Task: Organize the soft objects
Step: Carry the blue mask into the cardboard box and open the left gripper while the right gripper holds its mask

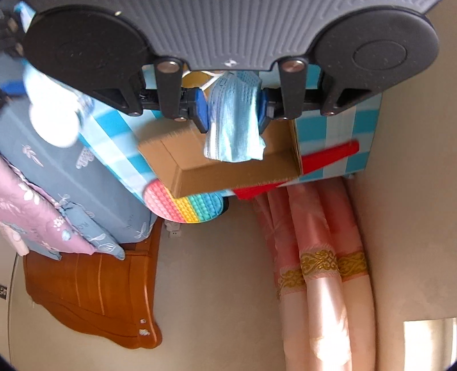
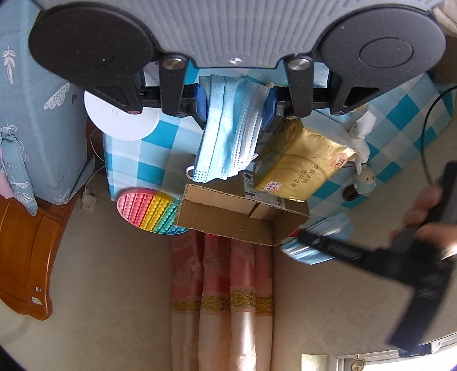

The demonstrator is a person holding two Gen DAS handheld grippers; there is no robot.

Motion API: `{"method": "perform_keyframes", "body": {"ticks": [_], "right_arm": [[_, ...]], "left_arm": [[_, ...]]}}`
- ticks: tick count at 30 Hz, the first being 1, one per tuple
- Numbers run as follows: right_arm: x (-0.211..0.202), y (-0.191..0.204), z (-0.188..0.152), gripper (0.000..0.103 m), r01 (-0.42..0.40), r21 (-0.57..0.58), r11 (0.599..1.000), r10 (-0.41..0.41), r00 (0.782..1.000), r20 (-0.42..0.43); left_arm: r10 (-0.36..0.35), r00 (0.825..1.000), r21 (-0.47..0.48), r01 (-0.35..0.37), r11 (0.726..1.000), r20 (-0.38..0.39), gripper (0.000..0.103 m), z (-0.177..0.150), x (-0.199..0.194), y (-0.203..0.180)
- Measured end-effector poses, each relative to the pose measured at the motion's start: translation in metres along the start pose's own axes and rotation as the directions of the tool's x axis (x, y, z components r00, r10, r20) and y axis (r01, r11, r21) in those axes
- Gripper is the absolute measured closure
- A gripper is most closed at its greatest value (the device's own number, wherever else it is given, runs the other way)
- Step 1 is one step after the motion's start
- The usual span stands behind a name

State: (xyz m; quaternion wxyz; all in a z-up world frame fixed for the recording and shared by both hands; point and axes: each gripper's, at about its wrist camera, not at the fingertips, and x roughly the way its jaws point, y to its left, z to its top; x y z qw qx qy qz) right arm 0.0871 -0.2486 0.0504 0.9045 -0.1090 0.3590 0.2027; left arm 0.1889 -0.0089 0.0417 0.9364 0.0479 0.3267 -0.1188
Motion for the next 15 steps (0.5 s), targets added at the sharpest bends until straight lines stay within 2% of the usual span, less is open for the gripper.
{"method": "perform_keyframes", "body": {"ticks": [7, 11, 13, 14, 15], "right_arm": [[0.0, -0.007, 0.003, 0.058, 0.023, 0.01, 1.0, -0.023, 1.0, -0.001], [0.004, -0.011, 0.006, 0.058, 0.036, 0.012, 0.999, -0.036, 0.999, -0.008], [0.005, -0.011, 0.007, 0.058, 0.039, 0.014, 0.999, -0.039, 0.999, -0.008], [0.006, -0.011, 0.007, 0.058, 0.037, 0.015, 0.999, -0.037, 0.999, -0.009], [0.007, -0.012, 0.008, 0.058, 0.035, 0.017, 0.999, -0.035, 0.999, -0.009]], "left_arm": [[0.034, 0.999, -0.029, -0.035, 0.999, -0.029, 0.07, 0.033, 0.055, 0.012], [0.064, 0.998, -0.065, -0.065, 0.996, -0.026, 0.065, 0.043, 0.077, 0.019], [0.091, 0.995, -0.073, -0.094, 0.993, -0.043, 0.043, 0.043, 0.088, 0.021], [0.108, 0.993, -0.073, -0.111, 0.991, -0.046, 0.028, 0.042, 0.092, 0.022], [0.134, 0.99, -0.077, -0.136, 0.988, -0.036, 0.023, 0.039, 0.093, 0.023]]}}
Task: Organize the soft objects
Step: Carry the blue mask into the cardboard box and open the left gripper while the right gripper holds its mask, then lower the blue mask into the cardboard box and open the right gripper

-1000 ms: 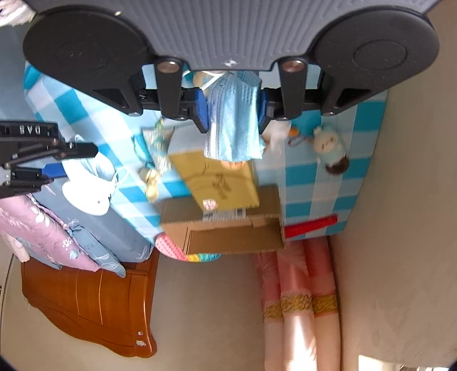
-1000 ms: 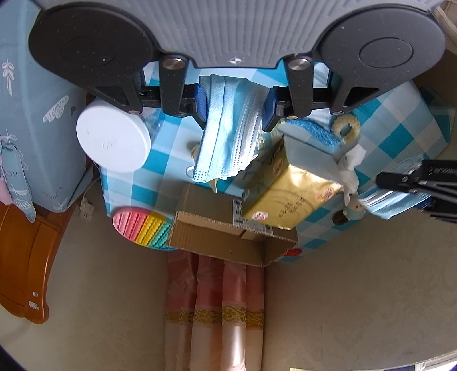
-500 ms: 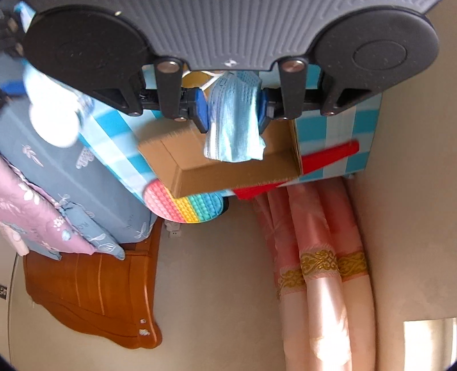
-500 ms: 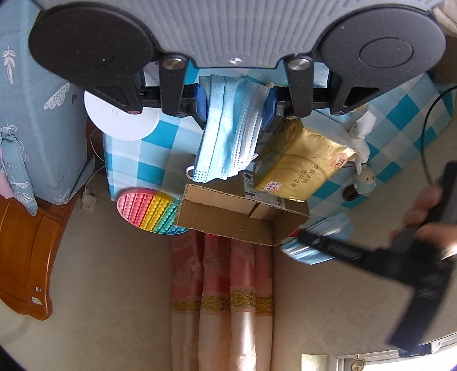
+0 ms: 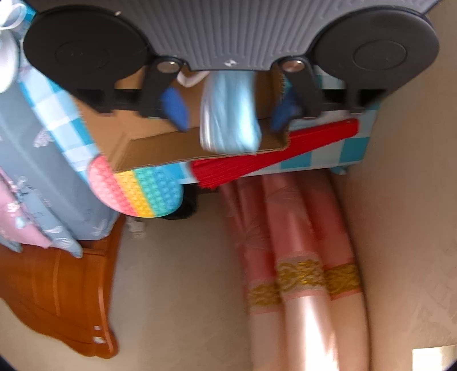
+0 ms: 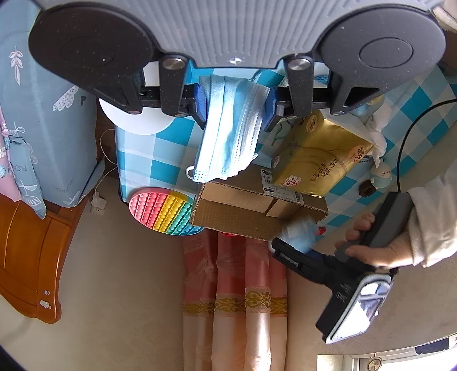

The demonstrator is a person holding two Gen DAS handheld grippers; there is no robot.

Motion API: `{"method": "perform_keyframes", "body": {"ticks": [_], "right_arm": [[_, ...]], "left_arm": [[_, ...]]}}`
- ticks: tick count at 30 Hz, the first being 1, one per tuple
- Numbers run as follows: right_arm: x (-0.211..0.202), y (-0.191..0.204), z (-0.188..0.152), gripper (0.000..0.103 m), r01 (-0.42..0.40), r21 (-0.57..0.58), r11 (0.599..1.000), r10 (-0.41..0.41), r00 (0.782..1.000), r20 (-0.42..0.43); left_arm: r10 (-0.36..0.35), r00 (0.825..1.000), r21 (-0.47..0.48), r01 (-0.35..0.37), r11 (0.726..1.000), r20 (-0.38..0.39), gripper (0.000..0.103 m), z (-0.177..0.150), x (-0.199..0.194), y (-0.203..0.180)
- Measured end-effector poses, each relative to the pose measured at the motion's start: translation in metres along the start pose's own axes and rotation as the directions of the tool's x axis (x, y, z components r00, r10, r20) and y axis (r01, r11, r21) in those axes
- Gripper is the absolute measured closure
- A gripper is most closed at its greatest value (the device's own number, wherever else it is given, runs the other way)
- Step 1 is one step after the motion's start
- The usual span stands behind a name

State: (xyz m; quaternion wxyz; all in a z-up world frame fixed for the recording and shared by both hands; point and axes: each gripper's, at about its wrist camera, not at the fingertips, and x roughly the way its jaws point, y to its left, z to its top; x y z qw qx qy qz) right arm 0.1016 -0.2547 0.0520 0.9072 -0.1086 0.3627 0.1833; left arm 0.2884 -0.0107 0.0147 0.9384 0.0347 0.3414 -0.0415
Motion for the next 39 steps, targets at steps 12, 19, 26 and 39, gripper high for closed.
{"method": "perform_keyframes", "body": {"ticks": [12, 19, 26, 39], "right_arm": [[0.006, 0.003, 0.014, 0.058, -0.019, -0.011, 1.0, 0.019, 1.0, 0.015], [0.019, -0.005, 0.037, 0.058, -0.054, 0.015, 0.998, 0.054, 0.998, 0.029], [0.048, -0.008, 0.067, 0.058, -0.073, 0.015, 0.997, 0.073, 0.997, 0.025], [0.114, -0.011, 0.135, 0.055, -0.02, 0.01, 1.0, 0.02, 1.0, 0.012]], "left_arm": [[-0.01, 1.0, -0.045, 0.01, 0.999, 0.005, 0.008, -0.05, -0.072, 0.017], [-0.039, 0.998, -0.052, 0.041, 0.998, 0.045, 0.005, -0.105, -0.129, 0.004], [-0.02, 1.0, 0.028, 0.021, 0.999, -0.022, 0.005, -0.14, -0.144, -0.006], [0.014, 1.0, 0.003, -0.014, 1.0, -0.01, 0.004, -0.168, -0.154, 0.005]]}}
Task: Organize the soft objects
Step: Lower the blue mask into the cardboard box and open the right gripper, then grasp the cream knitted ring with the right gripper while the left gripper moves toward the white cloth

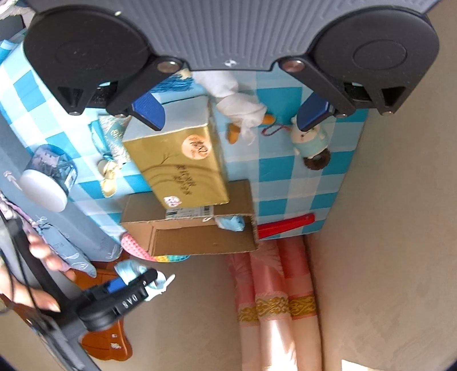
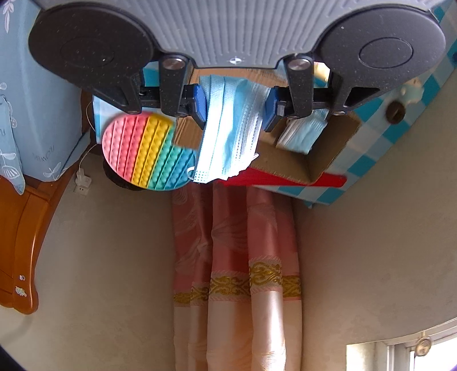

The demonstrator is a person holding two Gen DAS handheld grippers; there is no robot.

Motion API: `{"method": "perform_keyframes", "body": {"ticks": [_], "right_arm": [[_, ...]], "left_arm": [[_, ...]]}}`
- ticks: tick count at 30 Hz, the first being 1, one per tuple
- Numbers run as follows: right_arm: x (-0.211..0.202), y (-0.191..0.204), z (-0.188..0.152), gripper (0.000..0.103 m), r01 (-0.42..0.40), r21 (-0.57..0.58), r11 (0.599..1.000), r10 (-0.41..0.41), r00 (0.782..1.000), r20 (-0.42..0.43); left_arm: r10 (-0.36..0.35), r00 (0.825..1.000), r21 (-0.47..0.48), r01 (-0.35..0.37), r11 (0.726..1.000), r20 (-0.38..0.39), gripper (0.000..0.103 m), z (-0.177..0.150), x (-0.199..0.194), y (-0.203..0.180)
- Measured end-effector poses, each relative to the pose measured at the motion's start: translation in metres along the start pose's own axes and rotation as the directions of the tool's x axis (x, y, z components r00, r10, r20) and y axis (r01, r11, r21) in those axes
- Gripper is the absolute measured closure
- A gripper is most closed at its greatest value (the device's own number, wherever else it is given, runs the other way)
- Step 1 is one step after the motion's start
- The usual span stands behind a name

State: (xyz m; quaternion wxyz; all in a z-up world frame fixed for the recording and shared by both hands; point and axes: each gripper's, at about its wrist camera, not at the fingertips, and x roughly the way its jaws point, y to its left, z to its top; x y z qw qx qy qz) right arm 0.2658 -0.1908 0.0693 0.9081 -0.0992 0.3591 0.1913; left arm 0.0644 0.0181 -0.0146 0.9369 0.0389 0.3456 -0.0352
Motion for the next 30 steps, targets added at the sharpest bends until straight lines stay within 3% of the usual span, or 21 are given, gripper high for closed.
{"method": "perform_keyframes", "body": {"ticks": [2, 4, 9, 22, 30], "right_arm": [[0.007, -0.002, 0.005, 0.039, 0.012, 0.005, 1.0, -0.012, 1.0, 0.004], [0.011, -0.004, 0.006, 0.015, 0.024, 0.017, 1.0, -0.025, 1.0, 0.017], [0.001, -0.007, -0.004, 0.0, 0.006, 0.037, 0.999, -0.007, 0.999, 0.032], [-0.067, 0.018, -0.065, 0.0, -0.074, -0.022, 0.997, 0.076, 0.995, 0.067], [-0.076, 0.036, -0.128, 0.0, -0.144, -0.062, 0.988, 0.143, 0.99, -0.015]], "left_arm": [[0.008, 1.0, -0.005, -0.008, 1.0, -0.003, 0.004, -0.001, -0.001, 0.002], [0.016, 1.0, -0.01, -0.016, 1.0, -0.009, 0.004, -0.002, -0.001, 0.004], [0.017, 1.0, -0.017, -0.017, 1.0, -0.02, 0.003, -0.004, 0.001, 0.008], [0.006, 0.999, 0.018, -0.005, 1.0, -0.052, 0.002, -0.02, 0.001, 0.006], [0.014, 0.997, 0.003, -0.014, 1.0, -0.074, 0.002, -0.036, 0.002, 0.013]]}}
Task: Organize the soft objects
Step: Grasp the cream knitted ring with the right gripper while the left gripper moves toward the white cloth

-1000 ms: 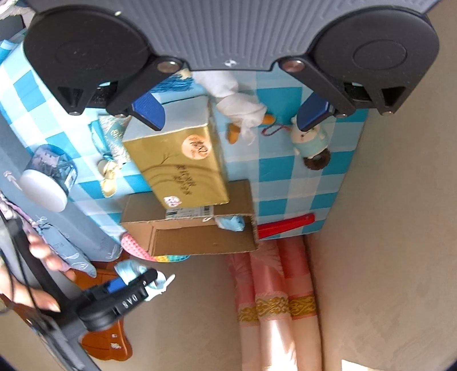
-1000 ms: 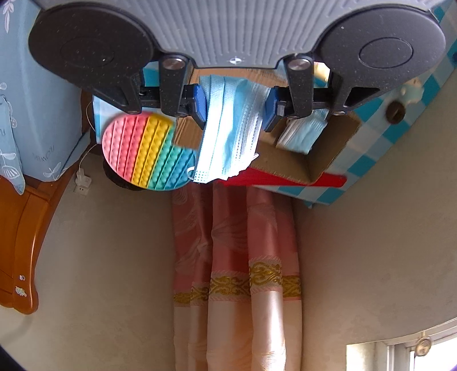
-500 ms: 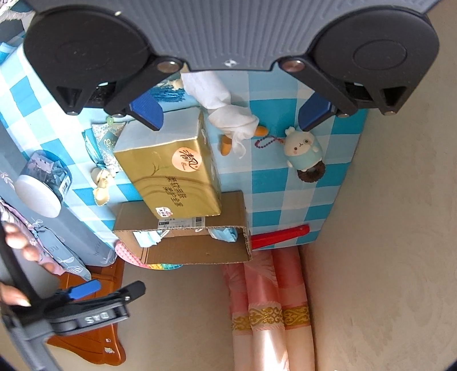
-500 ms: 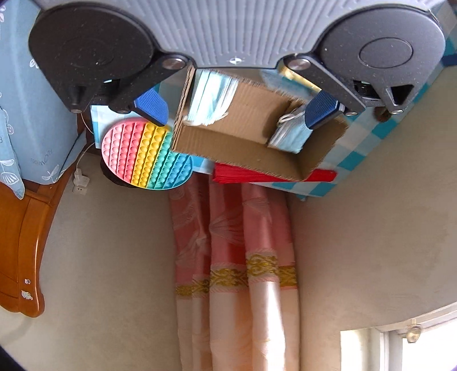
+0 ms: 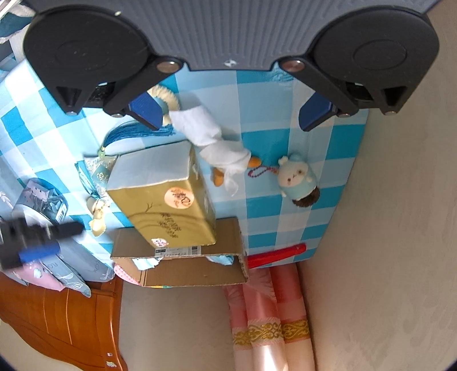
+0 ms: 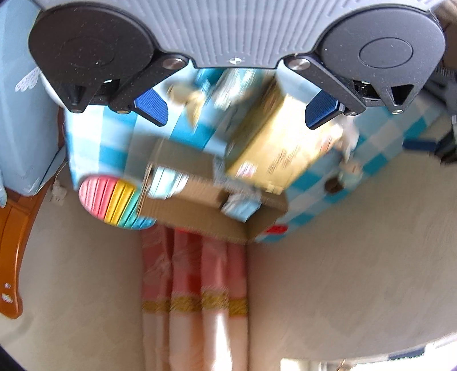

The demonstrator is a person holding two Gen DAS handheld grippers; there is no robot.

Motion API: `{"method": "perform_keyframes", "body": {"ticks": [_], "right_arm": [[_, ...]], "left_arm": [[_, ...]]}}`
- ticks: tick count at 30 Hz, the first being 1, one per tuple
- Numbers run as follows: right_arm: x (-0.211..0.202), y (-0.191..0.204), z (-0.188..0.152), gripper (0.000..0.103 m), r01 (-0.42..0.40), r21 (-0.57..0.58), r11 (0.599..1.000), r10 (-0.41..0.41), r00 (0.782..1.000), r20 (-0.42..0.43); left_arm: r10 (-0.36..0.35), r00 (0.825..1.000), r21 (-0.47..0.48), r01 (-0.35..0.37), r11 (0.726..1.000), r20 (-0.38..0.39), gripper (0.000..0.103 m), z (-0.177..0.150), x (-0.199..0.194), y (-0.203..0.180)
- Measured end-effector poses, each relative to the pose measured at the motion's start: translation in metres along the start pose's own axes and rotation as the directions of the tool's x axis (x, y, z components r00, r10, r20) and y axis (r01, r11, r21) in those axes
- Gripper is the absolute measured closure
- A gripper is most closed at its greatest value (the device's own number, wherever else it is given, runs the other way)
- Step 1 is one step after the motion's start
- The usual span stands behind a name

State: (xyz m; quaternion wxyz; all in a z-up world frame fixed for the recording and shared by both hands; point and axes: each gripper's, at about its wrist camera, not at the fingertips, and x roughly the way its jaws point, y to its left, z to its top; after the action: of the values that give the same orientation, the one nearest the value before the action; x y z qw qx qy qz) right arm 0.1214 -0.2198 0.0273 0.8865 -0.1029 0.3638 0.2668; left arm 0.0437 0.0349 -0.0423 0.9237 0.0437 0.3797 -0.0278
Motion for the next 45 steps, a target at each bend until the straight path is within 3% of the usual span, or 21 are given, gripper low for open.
{"method": "perform_keyframes", "body": {"ticks": [6, 10, 16, 21, 27, 40, 45], "right_arm": [[0.006, 0.026, -0.034, 0.0, -0.068, -0.057, 0.996, 0.063, 0.994, -0.09], [0.012, 0.043, -0.042, 0.0, -0.117, -0.077, 0.99, 0.108, 0.988, -0.111], [0.02, 0.081, -0.045, 0.001, -0.172, -0.204, 0.964, 0.147, 0.98, -0.132], [0.033, 0.11, -0.044, 0.015, -0.218, -0.286, 0.933, 0.17, 0.968, -0.183], [0.048, 0.123, -0.051, 0.02, -0.293, -0.275, 0.916, 0.221, 0.939, -0.264], [0.067, 0.13, -0.042, 0.023, -0.283, -0.291, 0.914, 0.213, 0.944, -0.251], [0.072, 0.131, -0.038, 0.034, -0.267, -0.292, 0.918, 0.204, 0.952, -0.23]], "left_arm": [[0.015, 1.0, -0.025, -0.016, 1.0, -0.018, 0.002, -0.008, 0.003, 0.008], [0.018, 1.0, -0.041, -0.019, 0.999, -0.022, 0.002, -0.014, 0.002, 0.015], [0.032, 0.999, -0.068, -0.033, 0.997, -0.019, 0.002, -0.021, 0.0, 0.028], [0.041, 0.999, -0.113, -0.043, 0.993, -0.022, 0.002, -0.025, -0.001, 0.041], [0.039, 0.999, -0.128, -0.041, 0.991, -0.023, 0.002, -0.027, 0.0, 0.049], [0.032, 0.999, -0.134, -0.035, 0.99, -0.025, 0.002, -0.027, 0.002, 0.051], [0.036, 0.999, -0.137, -0.04, 0.99, -0.029, 0.002, -0.026, 0.003, 0.052]]}}
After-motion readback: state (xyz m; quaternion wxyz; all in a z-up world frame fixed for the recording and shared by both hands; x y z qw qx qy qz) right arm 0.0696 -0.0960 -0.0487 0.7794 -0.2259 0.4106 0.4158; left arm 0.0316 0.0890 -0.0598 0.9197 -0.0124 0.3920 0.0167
